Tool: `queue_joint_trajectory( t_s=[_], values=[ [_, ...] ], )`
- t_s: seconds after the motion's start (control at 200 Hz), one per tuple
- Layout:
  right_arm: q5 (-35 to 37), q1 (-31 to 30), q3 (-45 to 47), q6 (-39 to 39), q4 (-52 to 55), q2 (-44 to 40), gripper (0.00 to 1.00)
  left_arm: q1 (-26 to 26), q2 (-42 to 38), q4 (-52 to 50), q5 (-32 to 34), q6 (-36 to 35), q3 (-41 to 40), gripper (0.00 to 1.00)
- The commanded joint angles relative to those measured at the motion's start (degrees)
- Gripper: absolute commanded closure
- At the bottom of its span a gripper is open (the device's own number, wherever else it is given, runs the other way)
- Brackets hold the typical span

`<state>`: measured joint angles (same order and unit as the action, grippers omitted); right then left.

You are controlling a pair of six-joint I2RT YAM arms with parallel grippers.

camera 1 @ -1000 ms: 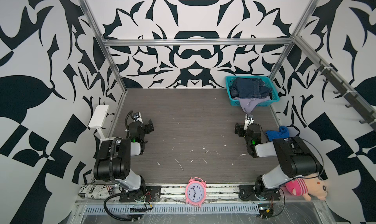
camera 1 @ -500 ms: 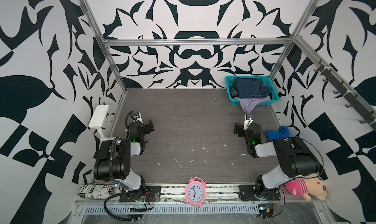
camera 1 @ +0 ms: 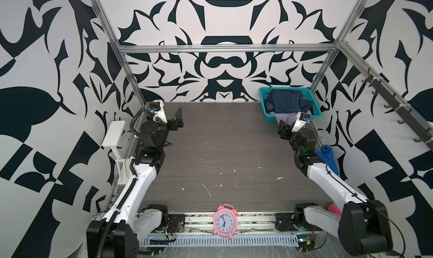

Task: Fold and stack skirts
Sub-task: Pick up the skirt from the basket.

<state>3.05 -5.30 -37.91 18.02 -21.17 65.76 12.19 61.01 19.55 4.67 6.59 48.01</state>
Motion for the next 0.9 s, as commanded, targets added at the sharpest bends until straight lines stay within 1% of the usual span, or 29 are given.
queue_joint_trajectory(
  t_s=[0.0, 0.07, 0.095, 0.15, 0.21, 0.275, 0.325, 0.36, 0.38, 0.405, 0.425, 0.53, 0.575, 0.615, 0.675, 0.745, 0.79, 0.895],
  values=[
    [-6.31, -0.7, -9.69, 1.95, 12.49, 3.47, 0.33, 6.17, 6.03, -9.48, 3.28, -0.31, 6.09, 0.01],
    [-5.37, -1.03, -15.57, 0.63, 15.76, 6.99, 0.33, 10.58, 11.32, -11.67, 4.22, -0.46, 12.72, 0.01],
    [-4.33, -1.09, -17.88, 0.52, 17.42, 8.48, 0.33, 12.01, 15.0, -12.82, 4.35, -0.39, 15.77, 0.0],
    [-2.5, -1.09, -25.31, 0.32, 22.22, 12.52, 0.33, 14.87, 21.19, -16.53, 4.63, -0.46, 23.03, 0.01],
    [-0.81, -0.94, -34.3, -2.06, 29.42, 17.9, 0.32, 16.98, 28.23, -20.72, 4.8, -0.22, 31.68, 0.0],
    [1.05, -0.32, -42.99, -3.43, 35.63, 23.67, 0.31, 18.23, 35.39, -23.4, 3.6, 0.7, 39.83, 0.0],
    [0.24, 1.47, -49.01, -2.59, 39.67, 27.85, 0.29, 18.49, 40.58, -25.33, 1.33, 2.11, 45.98, 0.0],
    [-1.96, 3.65, -52.49, -1.17, 41.6, 30.39, 0.28, 18.62, 43.94, -26.92, -0.06, 3.3, 50.1, 0.01],
    [-3.4, 4.94, -54.18, -0.69, 42.18, 31.72, 0.26, 18.66, 45.82, -27.97, -0.62, 3.67, 52.56, 0.0],
    [-4.56, 6.3, -56.13, 0.25, 43.14, 33.42, 0.19, 18.74, 48.35, -29.52, -1.46, 4.2, 55.85, 0.01],
    [-4.93, 7.19, -58.08, 0.81, 44.16, 34.65, 0.16, 18.82, 50.15, -30.87, -2.05, 4.6, 58.28, 0.0],
    [-4.53, 11.07, -69.04, 0.1, 52.85, 41.79, 0.13, 19.64, 58.86, -37.0, -4.99, 6.23, 69.71, 0.0],
    [-3.81, 12.31, -71.14, -0.33, 53.09, 44.27, 0.12, 20.25, 61.59, -37.83, -6.08, 6.21, 72.67, 0.01],
    [-5.34, 13.39, -73.1, -0.78, 52.77, 47.0, 0.12, 20.87, 63.57, -38.43, -6.77, 6.15, 74.76, 0.0],
    [-8.12, 14.53, -80.05, -0.87, 55.88, 52.48, 0.09, 21.62, 66.01, -39.01, -7.43, 6.0, 77.03, 0.01],
    [-8.4, 14.58, -89.6, -1.87, 62.2, 58.67, 0.07, 22.17, 67.64, -38.44, -7.96, 6.27, 78.09, 0.01],
    [-9.36, 14.53, -93.51, -2.18, 64.4, 61.32, 0.07, 22.31, 68.37, -37.92, -8.36, 6.63, 78.37, 0.0],
    [-11.06, 13.96, -96.68, -3.18, 64.41, 64.32, 0.07, 22.44, 69.19, -36.95, -9.03, 7.29, 78.21, 0.01]
  ],
)
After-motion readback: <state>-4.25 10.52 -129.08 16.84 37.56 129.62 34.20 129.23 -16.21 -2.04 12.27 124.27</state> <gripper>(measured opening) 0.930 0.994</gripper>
